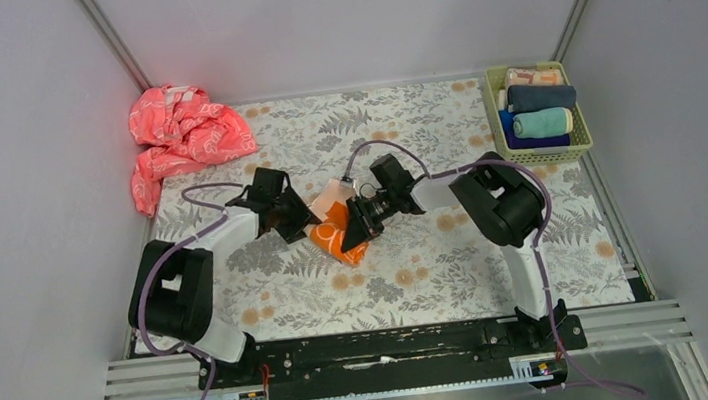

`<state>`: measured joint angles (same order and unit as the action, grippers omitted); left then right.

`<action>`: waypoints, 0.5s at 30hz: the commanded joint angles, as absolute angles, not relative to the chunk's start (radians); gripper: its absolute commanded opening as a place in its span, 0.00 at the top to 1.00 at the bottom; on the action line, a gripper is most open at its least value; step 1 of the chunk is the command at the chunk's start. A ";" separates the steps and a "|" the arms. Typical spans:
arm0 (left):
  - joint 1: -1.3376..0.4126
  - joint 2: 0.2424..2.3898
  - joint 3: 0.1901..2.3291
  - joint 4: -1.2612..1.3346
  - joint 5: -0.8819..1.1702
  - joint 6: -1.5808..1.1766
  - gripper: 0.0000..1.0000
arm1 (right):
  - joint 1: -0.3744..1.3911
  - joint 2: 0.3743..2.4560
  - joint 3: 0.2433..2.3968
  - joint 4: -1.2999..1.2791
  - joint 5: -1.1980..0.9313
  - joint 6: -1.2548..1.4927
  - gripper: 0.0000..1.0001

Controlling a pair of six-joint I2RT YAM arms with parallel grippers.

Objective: Roll the towels
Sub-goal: Roll the towel at the center of the board.

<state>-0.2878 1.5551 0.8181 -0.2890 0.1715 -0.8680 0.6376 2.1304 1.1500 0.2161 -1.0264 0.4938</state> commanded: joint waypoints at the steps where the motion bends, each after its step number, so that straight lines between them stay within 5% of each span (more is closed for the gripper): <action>1: -0.293 1.597 0.823 -0.322 0.083 -0.808 0.59 | 0.653 2.081 1.121 0.006 -0.798 0.398 0.79; 7: -0.293 1.613 0.838 -0.380 0.053 -0.769 0.61 | 0.688 1.877 1.094 -0.069 -0.527 0.311 0.49; 15: -0.296 1.641 0.865 -0.410 0.061 -0.752 0.59 | 0.875 1.669 1.095 -0.141 -0.058 0.147 0.37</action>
